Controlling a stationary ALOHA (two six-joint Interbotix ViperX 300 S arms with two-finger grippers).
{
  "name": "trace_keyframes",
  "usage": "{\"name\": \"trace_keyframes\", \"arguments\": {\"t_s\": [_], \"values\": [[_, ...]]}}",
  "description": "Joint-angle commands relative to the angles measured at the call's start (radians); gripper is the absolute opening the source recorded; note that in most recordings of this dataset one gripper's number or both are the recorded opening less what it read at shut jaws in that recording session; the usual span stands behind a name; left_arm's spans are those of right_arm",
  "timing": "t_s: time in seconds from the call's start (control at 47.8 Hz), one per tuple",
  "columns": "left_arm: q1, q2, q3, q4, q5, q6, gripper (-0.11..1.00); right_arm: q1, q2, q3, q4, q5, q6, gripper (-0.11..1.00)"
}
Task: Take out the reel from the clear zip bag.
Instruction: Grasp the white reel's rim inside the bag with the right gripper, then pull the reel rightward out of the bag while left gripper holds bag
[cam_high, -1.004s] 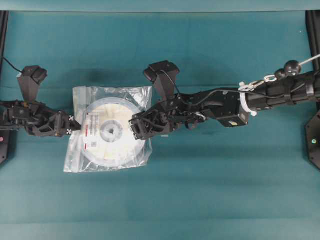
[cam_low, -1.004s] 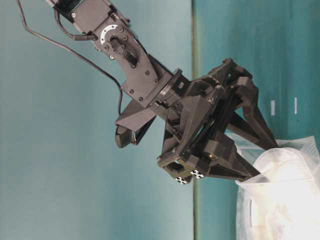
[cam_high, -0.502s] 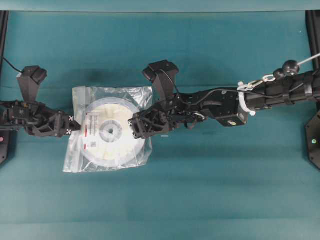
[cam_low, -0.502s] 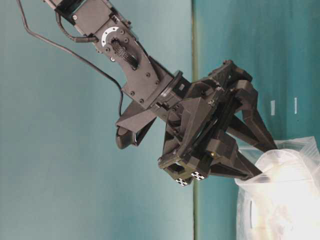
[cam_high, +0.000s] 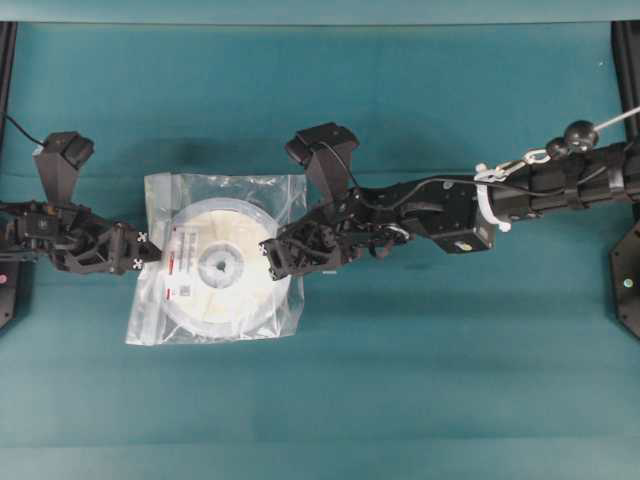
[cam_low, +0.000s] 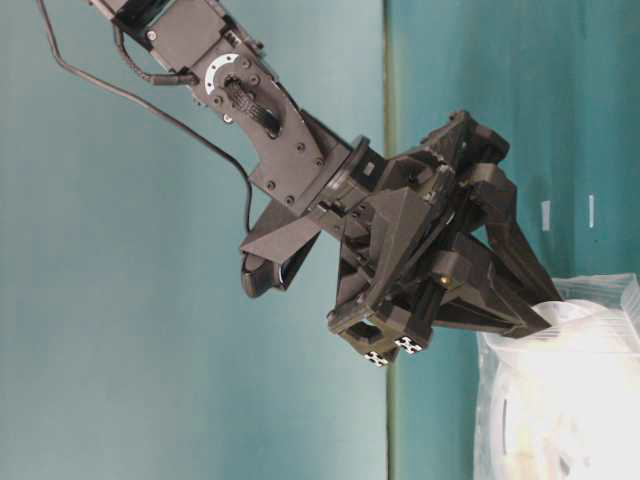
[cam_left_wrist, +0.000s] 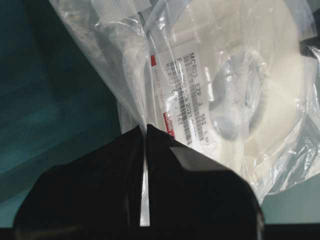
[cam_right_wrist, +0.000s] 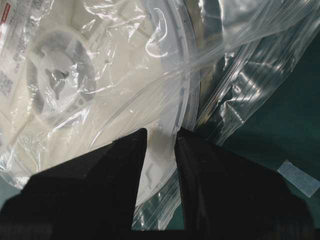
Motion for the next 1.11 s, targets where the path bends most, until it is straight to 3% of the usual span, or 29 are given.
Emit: {"name": "trace_keyframes", "arguments": {"t_s": [0.0,0.356,0.711,1.088], "values": [[0.0,-0.003,-0.011,0.002,-0.008,0.002,0.01,0.011,-0.02,-0.005,-0.002,-0.014,0.002,0.31],[0.002,-0.003,-0.011,0.002,-0.008,0.002,0.01,0.011,-0.078,0.084,-0.003,-0.046,0.0,0.14],[0.0,-0.002,-0.012,0.002,-0.008,0.002,0.01,0.011,-0.095,0.11,-0.003,-0.069,0.002,0.13],[0.002,-0.003,-0.014,0.002,-0.008,0.002,0.01,0.011,-0.199,0.247,-0.003,-0.069,0.005,0.13]]}}
